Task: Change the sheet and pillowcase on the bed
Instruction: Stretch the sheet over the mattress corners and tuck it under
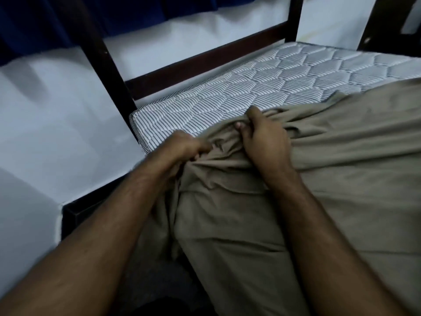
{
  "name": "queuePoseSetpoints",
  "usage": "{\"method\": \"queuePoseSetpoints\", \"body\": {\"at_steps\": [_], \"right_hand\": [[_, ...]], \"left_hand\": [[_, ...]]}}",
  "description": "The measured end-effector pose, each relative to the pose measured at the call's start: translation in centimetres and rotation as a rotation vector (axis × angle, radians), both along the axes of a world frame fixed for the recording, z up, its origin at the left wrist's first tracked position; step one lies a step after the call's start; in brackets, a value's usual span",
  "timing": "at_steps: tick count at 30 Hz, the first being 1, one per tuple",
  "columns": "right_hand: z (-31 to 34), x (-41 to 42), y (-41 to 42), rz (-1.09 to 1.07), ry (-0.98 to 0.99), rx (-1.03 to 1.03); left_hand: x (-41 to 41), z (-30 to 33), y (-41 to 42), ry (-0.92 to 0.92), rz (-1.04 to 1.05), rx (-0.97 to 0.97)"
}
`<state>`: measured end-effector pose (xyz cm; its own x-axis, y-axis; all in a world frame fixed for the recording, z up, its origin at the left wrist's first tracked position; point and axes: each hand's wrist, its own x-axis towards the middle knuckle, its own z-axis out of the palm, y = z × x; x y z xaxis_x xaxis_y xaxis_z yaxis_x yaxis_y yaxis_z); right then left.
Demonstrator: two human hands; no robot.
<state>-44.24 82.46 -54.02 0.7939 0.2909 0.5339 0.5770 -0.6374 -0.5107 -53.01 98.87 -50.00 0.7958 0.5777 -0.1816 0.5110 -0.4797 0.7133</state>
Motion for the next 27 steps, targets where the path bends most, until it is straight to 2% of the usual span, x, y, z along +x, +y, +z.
{"method": "queuePoseSetpoints", "body": {"at_steps": [1, 3, 5, 6, 8, 10, 11, 13, 15, 16, 18, 20, 25, 27], "right_hand": [[0.8, -0.8, 0.1, -0.009, -0.054, 0.099], [2.4, -1.6, 0.9, -0.005, -0.155, 0.246], [5.3, -0.7, 3.3, 0.036, -0.205, 0.366], [7.2, 0.4, 4.9, 0.092, -0.189, 0.415], [11.7, 3.1, 8.6, 0.284, -0.114, 0.374], [14.5, 5.5, 11.7, 0.445, 0.054, 0.069], [14.3, 6.3, 12.8, 0.438, 0.144, -0.161], [9.3, 7.4, 14.4, 0.317, 0.198, -0.581], [1.6, 6.2, 14.7, 0.302, 0.280, -0.716], [-1.9, 5.2, 14.4, 0.299, 0.288, -0.697], [-6.2, 4.0, 13.8, 0.192, 0.119, -0.588], [-6.9, 4.3, 13.7, 0.137, -0.023, -0.505], [-5.9, 4.0, 13.4, 0.242, -0.081, -0.279], [-5.5, 3.4, 12.2, 0.215, -0.087, -0.168]], "left_hand": [[0.4, 1.2, 0.2, -0.158, 0.060, 0.031], [1.1, 3.8, 1.5, -0.468, 0.153, 0.257], [1.7, 6.2, 2.6, -0.671, 0.232, 0.448], [2.2, 7.1, 3.0, -0.719, 0.253, 0.474], [3.5, 7.6, 4.2, -0.626, 0.233, 0.519], [4.2, 5.8, 7.0, -0.388, 0.122, 0.546], [4.1, 4.2, 8.6, -0.285, 0.090, 0.537], [3.5, 0.2, 11.9, -0.182, 0.014, 0.500], [2.6, -4.6, 12.9, -0.089, -0.133, 0.497], [2.2, -6.8, 12.8, -0.031, -0.194, 0.545], [1.8, -10.1, 12.4, 0.011, -0.233, 0.689], [2.0, -11.5, 11.9, -0.064, -0.215, 0.773], [2.0, -11.9, 10.8, -0.308, -0.245, 0.922], [1.4, -10.8, 10.2, -0.381, -0.299, 0.873]]}}
